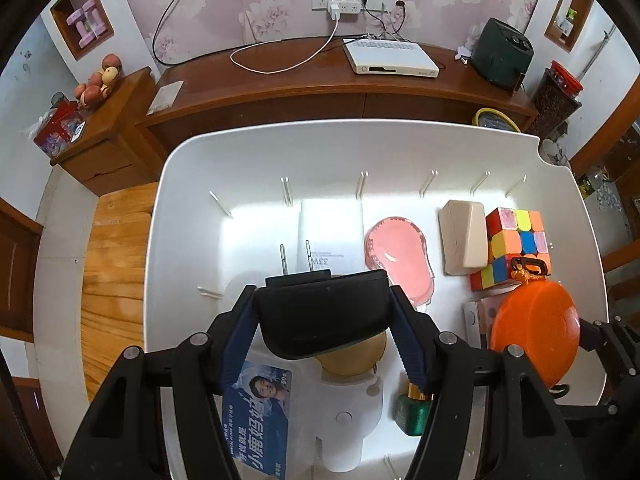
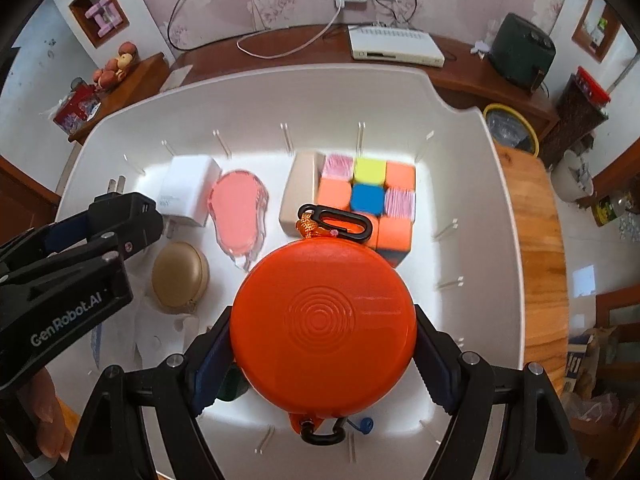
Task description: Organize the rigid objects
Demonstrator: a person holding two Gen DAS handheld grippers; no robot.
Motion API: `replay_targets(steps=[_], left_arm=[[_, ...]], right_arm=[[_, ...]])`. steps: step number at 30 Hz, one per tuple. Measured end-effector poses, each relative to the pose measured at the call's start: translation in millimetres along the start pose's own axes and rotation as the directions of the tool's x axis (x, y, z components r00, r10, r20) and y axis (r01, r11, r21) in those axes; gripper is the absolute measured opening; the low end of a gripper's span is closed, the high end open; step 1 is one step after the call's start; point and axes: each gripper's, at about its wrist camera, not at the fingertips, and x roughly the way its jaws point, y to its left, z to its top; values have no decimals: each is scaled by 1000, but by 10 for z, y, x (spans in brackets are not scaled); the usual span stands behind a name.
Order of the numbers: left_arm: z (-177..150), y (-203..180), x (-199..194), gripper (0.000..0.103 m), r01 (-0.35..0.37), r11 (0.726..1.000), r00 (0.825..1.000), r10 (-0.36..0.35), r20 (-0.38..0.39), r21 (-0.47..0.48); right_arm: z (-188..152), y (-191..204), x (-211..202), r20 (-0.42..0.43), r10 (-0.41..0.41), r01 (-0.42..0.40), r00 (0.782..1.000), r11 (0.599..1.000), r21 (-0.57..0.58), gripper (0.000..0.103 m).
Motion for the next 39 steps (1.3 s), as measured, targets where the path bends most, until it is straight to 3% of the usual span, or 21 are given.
replay_targets(steps=[2, 3, 5, 10, 14, 18, 31, 39], left_arm=[[-12, -4, 13, 71, 7, 1000, 1000, -7, -12, 2], [-16, -8, 18, 84, 2, 1000, 1000, -2, -19, 2], [-14, -5, 4, 98, 4, 1000, 1000, -4, -15, -4], [-21, 21, -53, 101, 47, 998, 999, -48, -10, -31], [-44, 23, -107, 102, 55, 998, 999, -55, -1, -38], [-72, 27, -226, 102, 62, 997, 998, -61, 29, -39], [-196, 30, -783, 102, 25, 998, 996, -29, 85, 55], [-437, 52, -1314, 102, 8, 993, 997, -17, 73, 115]], right_arm=[[-35, -17, 38, -9, 4, -4, 1000, 1000, 6, 82], [-43, -26, 49, -13, 7, -7, 1000, 1000, 7, 82], [-82, -49, 72, -21, 18, -18, 1000, 1000, 13, 82], [-160, -93, 78, -17, 53, -52, 998, 998, 42, 82], [-166, -62, -90, 66, 45, -47, 997, 999, 28, 85], [-140, -18, -194, 85, 25, -25, 996, 1000, 6, 85], [-301, 137, -538, 109, 2, 2, 994, 999, -39, 85], [-543, 102, -1026, 176, -36, 43, 984, 998, -38, 85]])
